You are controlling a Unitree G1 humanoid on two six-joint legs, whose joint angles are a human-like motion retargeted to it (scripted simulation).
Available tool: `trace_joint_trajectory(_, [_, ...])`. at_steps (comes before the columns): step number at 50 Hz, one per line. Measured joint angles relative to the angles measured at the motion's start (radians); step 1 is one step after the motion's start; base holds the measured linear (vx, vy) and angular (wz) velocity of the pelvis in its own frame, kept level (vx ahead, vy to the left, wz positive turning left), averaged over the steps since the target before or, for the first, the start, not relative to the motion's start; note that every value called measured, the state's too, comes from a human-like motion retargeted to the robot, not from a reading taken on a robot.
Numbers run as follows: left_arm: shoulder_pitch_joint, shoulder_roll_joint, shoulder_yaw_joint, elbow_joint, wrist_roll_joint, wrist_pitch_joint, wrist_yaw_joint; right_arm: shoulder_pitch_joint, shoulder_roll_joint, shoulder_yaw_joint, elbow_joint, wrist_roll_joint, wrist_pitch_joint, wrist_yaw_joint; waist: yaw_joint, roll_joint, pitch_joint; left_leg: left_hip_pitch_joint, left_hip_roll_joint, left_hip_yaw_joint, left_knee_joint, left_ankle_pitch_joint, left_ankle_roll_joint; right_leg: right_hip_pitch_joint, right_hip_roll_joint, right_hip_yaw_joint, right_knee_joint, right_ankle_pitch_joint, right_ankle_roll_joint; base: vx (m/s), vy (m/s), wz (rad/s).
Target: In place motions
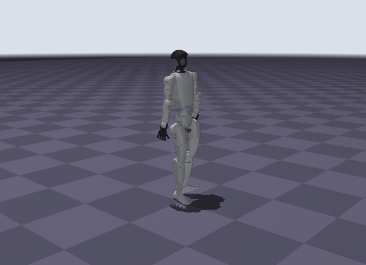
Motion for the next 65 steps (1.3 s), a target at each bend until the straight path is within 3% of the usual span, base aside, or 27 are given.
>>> trace_joint_trajectory(65, [-0.01,-0.013,-0.014,-0.013,0.008,-0.001,-0.009,-0.008,0.024,0.022,-0.069,-0.032,-0.032,0.03,0.002,-0.012,0.003,0.005,0.0,0.009,0.004,-0.001,-0.007,0.005,-0.003,-0.002,-0.004,-0.005,-0.006,0.0,0.0,0.0])
